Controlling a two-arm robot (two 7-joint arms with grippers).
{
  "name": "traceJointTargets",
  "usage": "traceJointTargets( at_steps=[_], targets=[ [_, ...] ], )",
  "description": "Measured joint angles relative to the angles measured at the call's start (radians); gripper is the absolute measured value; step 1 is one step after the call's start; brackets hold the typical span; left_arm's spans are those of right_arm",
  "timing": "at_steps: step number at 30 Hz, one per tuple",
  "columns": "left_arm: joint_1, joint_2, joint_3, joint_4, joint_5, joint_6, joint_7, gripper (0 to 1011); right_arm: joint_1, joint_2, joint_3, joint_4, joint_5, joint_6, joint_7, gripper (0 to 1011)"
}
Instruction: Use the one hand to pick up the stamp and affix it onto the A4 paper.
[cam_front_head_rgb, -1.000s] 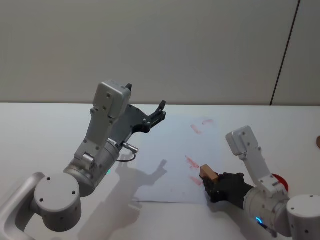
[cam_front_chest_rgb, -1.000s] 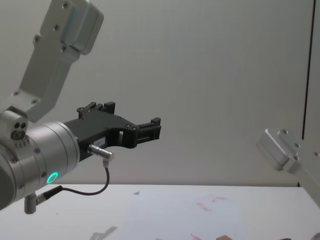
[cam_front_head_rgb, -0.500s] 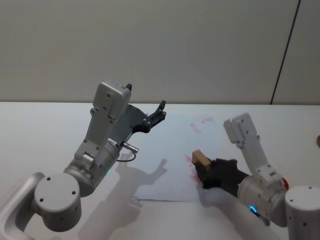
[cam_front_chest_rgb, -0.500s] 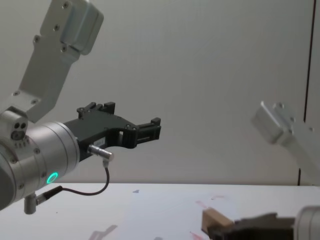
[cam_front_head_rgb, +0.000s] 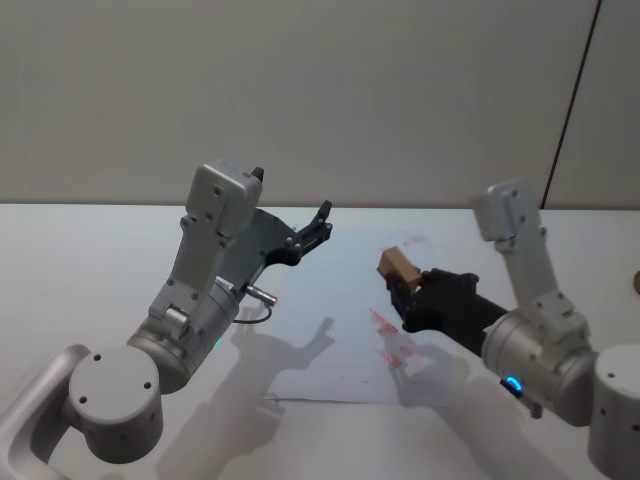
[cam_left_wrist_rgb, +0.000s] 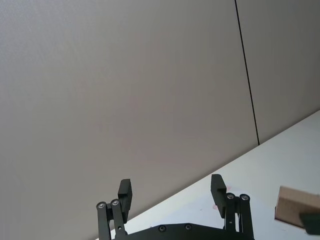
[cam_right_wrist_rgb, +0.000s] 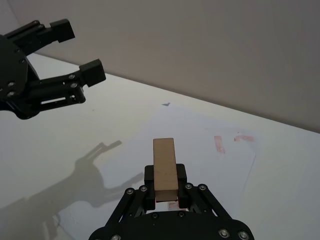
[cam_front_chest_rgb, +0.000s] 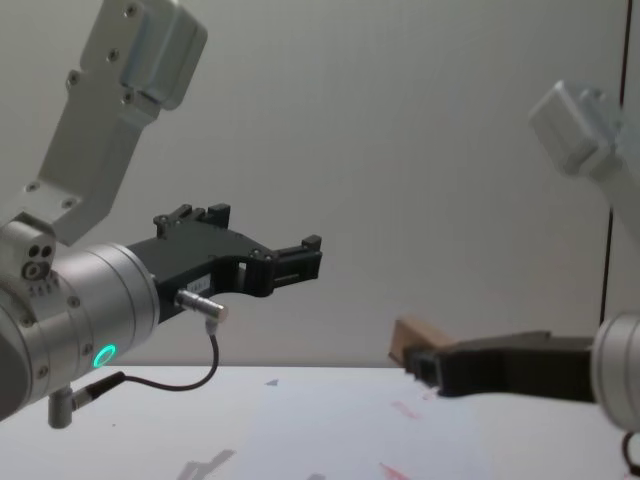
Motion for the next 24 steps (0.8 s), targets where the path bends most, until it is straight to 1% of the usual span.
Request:
traceJointTargets(
  at_steps=[3, 6, 9, 15, 16, 19, 24],
  targets=[
    [0.0, 0.0, 0.0, 0.0, 0.0, 0.0, 0.0, 1003, -0.007, 0.008, 0.009, -0.019, 0.013, 0.0, -0.011, 221],
    [0.0, 0.0, 0.0, 0.0, 0.0, 0.0, 0.0, 1002, -0.026, 0.027, 0.026, -0.048, 0.037, 0.002, -0.036, 221],
    [0.0, 0.0, 0.0, 0.0, 0.0, 0.0, 0.0, 1003, -0.04, 0.04, 0.036, -0.066, 0.05, 0.002, -0.051, 221],
    [0.0, 0.0, 0.0, 0.0, 0.0, 0.0, 0.0, 1003, -0.093, 0.09, 0.074, -0.115, 0.09, 0.0, -0.097, 221],
    [0.0, 0.0, 0.0, 0.0, 0.0, 0.0, 0.0, 1003, -0.093, 0.09, 0.074, -0.115, 0.09, 0.0, -0.097, 221],
    [0.0, 0.0, 0.0, 0.0, 0.0, 0.0, 0.0, 1003, -0.129, 0.123, 0.096, -0.14, 0.109, -0.007, -0.121, 221],
    [0.0, 0.0, 0.0, 0.0, 0.0, 0.0, 0.0, 1003, -0.165, 0.152, 0.116, -0.163, 0.125, -0.016, -0.141, 221]
  ],
)
